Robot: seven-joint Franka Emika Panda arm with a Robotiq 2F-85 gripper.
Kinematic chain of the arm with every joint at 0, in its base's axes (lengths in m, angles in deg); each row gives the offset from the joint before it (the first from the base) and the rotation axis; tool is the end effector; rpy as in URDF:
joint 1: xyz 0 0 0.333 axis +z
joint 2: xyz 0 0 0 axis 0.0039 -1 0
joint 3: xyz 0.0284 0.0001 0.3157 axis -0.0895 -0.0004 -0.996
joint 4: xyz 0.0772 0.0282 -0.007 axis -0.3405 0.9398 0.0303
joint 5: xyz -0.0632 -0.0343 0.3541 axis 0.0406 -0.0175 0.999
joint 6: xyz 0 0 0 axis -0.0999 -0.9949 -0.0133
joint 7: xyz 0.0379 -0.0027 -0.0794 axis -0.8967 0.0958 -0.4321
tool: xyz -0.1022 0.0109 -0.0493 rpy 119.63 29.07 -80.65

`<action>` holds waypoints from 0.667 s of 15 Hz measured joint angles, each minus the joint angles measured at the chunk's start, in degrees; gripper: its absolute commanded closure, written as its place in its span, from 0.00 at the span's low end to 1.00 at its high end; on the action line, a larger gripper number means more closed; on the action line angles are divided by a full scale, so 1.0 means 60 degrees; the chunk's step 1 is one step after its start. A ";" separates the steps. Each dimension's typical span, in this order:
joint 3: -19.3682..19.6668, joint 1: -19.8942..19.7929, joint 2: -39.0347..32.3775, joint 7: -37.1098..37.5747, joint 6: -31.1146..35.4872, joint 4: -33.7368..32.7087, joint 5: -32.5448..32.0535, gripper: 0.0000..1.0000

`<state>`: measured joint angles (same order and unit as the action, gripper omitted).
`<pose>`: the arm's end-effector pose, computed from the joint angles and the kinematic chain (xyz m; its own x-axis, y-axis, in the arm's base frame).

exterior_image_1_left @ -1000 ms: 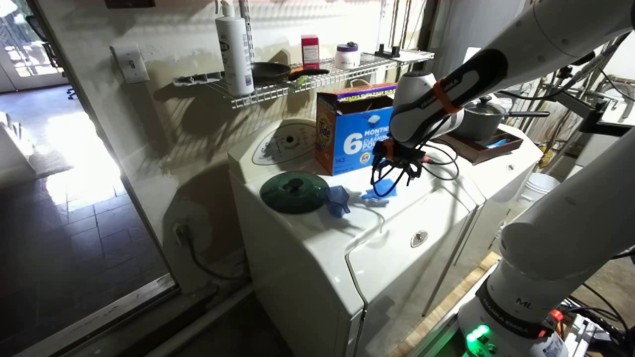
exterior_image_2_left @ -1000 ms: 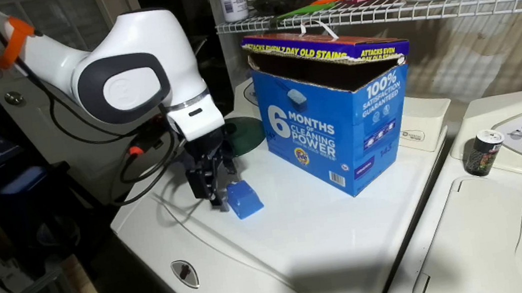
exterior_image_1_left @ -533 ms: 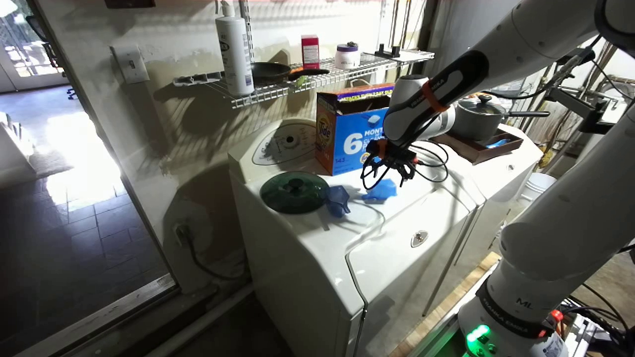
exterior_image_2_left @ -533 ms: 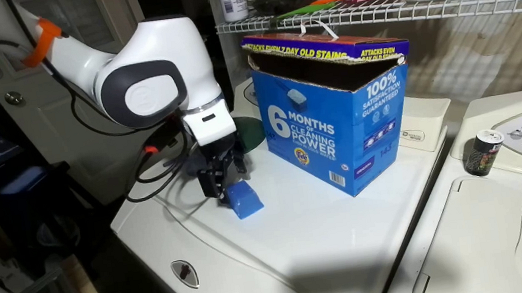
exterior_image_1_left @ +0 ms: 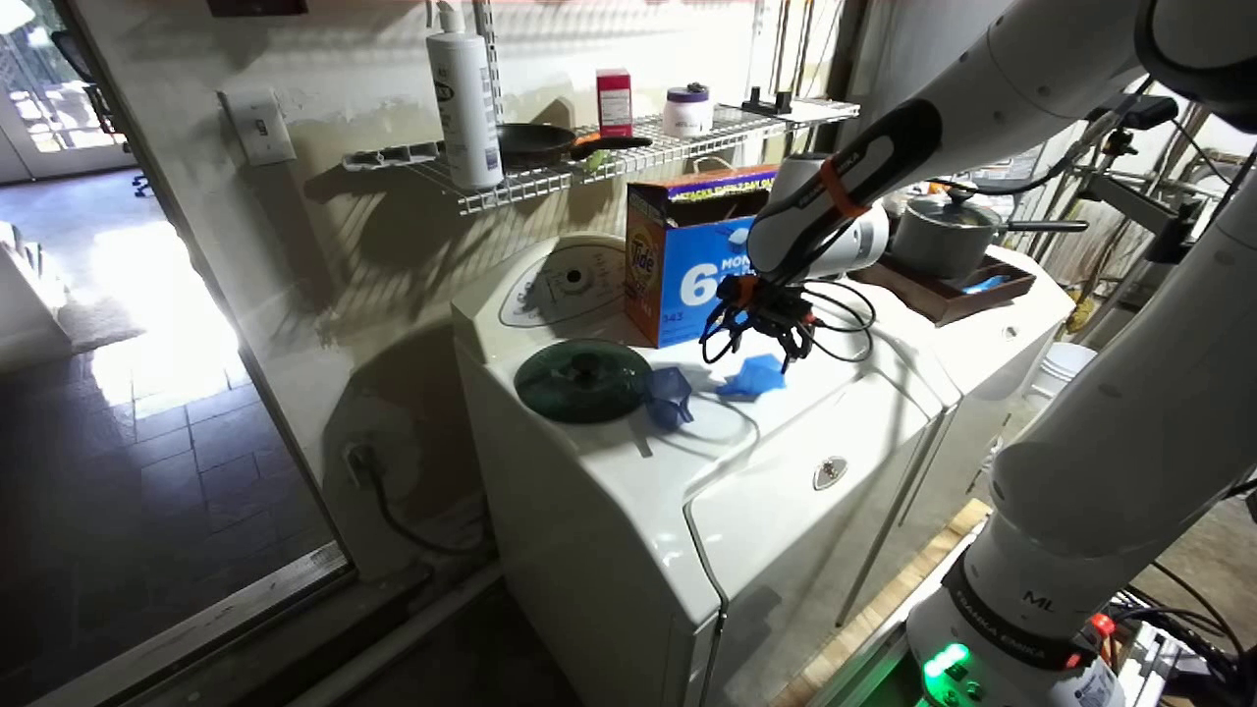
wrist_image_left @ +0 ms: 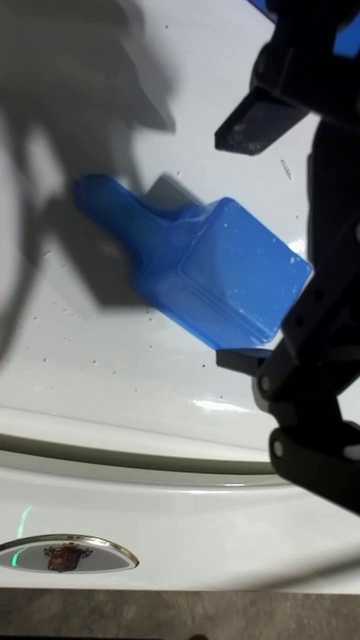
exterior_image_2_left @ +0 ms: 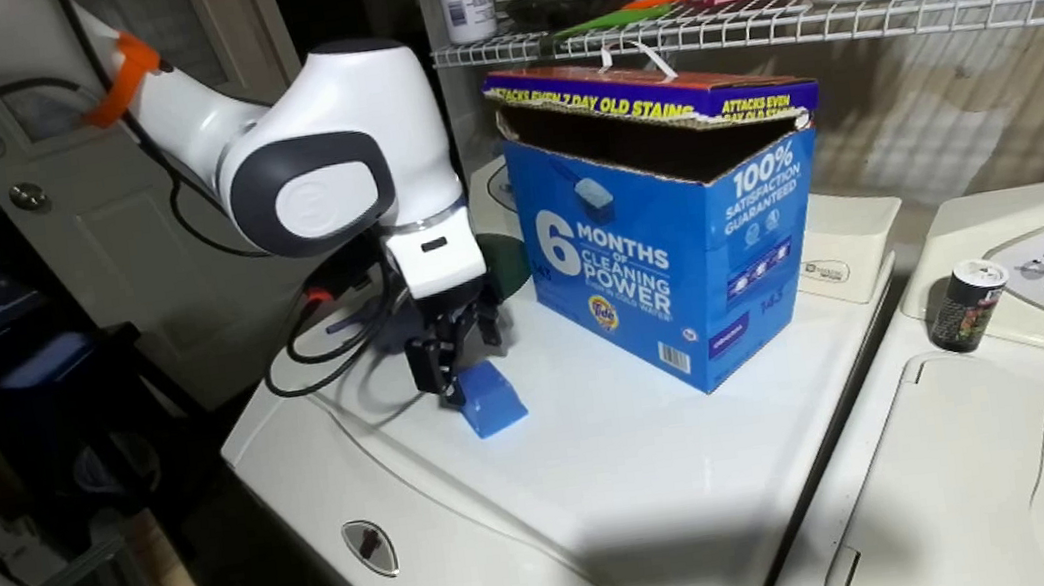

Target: Pick up the measuring cup on the right and hang it on the box.

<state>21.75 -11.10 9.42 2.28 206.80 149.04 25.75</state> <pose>0.4242 -0.0967 0.3207 0.2842 -0.9585 0.0231 -0.9573 -0.2850 -0.0481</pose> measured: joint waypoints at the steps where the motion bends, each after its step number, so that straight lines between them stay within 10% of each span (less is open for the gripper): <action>1: 0.0005 0.0009 -0.0041 0.0002 0.0000 -0.0027 0.0009 0.00; 7: 0.0080 0.0084 -0.0329 0.0001 -0.0001 -0.0147 0.0066 0.00; 10: 0.0124 0.0100 -0.0464 -0.0018 -0.0001 -0.0163 0.0070 0.16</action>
<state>22.50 -10.51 6.64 2.17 206.79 148.06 26.18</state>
